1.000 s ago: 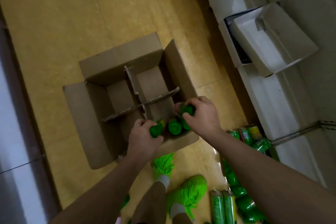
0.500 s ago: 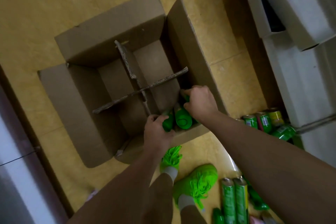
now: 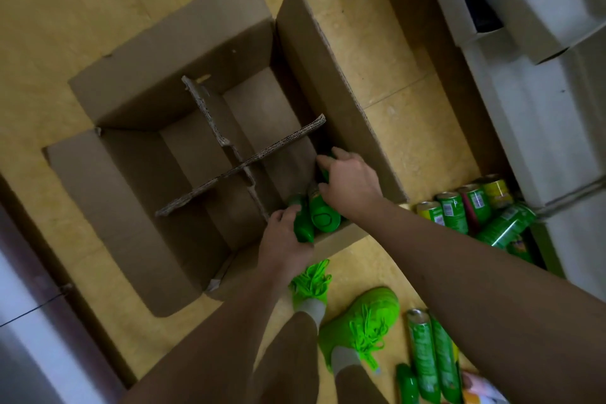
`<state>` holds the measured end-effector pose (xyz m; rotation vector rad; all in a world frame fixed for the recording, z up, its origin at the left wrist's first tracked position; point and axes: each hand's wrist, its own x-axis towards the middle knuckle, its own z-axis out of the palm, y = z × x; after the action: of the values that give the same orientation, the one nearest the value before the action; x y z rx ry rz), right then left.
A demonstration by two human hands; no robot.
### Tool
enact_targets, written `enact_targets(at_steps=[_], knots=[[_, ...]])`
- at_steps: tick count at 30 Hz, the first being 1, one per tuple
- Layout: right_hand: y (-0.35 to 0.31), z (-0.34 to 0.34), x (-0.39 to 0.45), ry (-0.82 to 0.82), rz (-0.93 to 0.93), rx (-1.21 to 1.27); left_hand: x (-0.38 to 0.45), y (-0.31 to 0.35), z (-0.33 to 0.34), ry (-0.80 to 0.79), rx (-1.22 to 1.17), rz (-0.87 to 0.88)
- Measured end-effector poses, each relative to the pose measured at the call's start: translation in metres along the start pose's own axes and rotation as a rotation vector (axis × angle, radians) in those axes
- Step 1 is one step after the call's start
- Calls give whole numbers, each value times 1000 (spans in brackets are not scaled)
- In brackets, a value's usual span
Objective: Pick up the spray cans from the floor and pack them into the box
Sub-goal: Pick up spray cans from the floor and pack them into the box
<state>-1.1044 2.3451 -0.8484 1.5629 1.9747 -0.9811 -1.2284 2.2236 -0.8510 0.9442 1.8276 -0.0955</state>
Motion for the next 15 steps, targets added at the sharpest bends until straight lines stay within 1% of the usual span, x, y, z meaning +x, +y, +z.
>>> enact_targets(at_steps=[2,6,8,10,12,15], knots=[[3,-1,-11,21,-7,20,-1,0,-10,31,-2,-23],[12,-2,-35,245,12,127,-6,2,-23,165,-27,-58],[19,-2,-47,372,34,200,-9,11,-27,229,-13,-28],[29,-1,-59,472,84,260,-11,27,-29,282,51,47],[40,0,-73,504,154,306,-14,47,-29,308,88,123],[62,3,-99,484,265,321,-25,81,-25,298,93,209]])
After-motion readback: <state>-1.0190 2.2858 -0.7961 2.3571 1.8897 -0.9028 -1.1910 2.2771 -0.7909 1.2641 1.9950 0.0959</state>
